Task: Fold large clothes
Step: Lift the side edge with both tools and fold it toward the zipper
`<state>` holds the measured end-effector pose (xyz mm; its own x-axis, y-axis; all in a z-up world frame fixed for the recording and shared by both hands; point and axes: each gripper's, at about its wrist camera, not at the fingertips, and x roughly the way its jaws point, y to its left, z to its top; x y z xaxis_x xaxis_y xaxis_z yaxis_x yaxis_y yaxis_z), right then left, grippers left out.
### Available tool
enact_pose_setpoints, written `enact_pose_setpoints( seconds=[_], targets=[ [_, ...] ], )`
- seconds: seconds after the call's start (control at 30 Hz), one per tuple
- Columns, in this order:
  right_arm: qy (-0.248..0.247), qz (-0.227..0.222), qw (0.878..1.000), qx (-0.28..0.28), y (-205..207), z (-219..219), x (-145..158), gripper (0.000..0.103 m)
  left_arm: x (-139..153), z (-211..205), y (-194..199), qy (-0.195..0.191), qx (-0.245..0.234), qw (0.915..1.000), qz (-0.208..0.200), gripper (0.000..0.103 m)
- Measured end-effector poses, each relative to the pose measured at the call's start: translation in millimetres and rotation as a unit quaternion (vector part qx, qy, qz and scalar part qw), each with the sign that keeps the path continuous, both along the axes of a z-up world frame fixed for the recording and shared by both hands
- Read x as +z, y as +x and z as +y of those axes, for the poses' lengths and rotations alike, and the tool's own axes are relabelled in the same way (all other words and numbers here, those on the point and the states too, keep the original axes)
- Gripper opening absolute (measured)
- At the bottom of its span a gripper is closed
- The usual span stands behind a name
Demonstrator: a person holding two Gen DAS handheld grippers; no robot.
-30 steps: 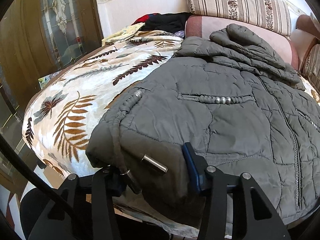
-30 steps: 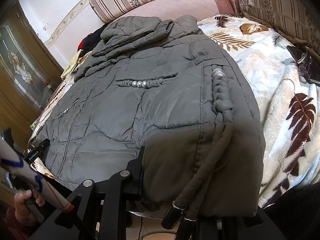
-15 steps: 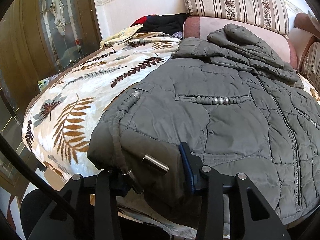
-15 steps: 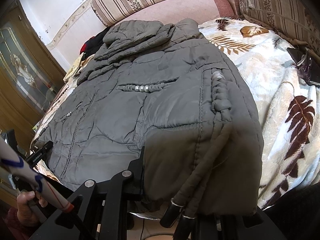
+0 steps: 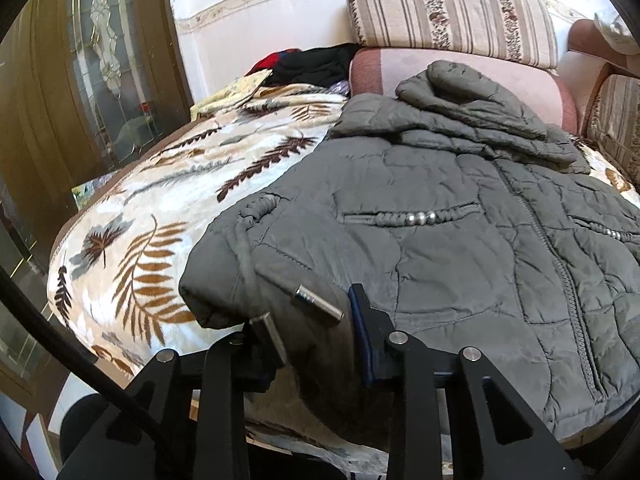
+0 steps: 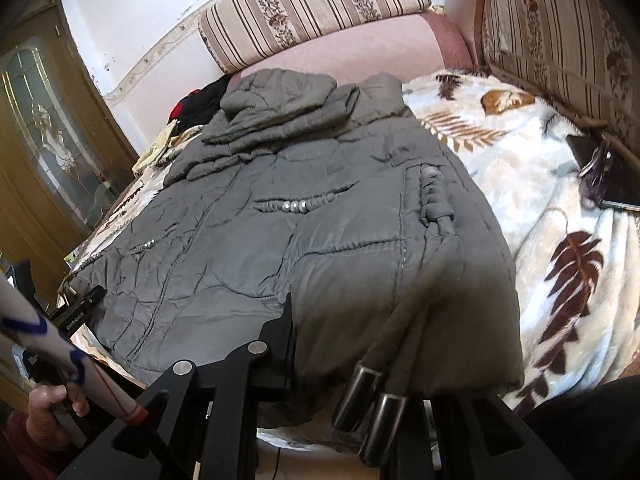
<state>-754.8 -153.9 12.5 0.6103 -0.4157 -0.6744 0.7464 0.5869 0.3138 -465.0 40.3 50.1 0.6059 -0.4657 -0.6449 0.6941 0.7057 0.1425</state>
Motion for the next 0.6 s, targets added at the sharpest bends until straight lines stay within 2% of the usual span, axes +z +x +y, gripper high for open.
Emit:
enact_pose_setpoints(
  seconds=[0.3,0.6],
  targets=[
    [-0.041,0.002,0.999,0.0,-4,7,13,0.018,7,1,-3,-0.002,-0.016,0.9999,0.003,0.024],
    [-0.05,-0.008,0.999,0.011,-2,1,34,0.017,32,-8,2,-0.014,-0.029,0.9995,-0.005,0.024]
  ],
)
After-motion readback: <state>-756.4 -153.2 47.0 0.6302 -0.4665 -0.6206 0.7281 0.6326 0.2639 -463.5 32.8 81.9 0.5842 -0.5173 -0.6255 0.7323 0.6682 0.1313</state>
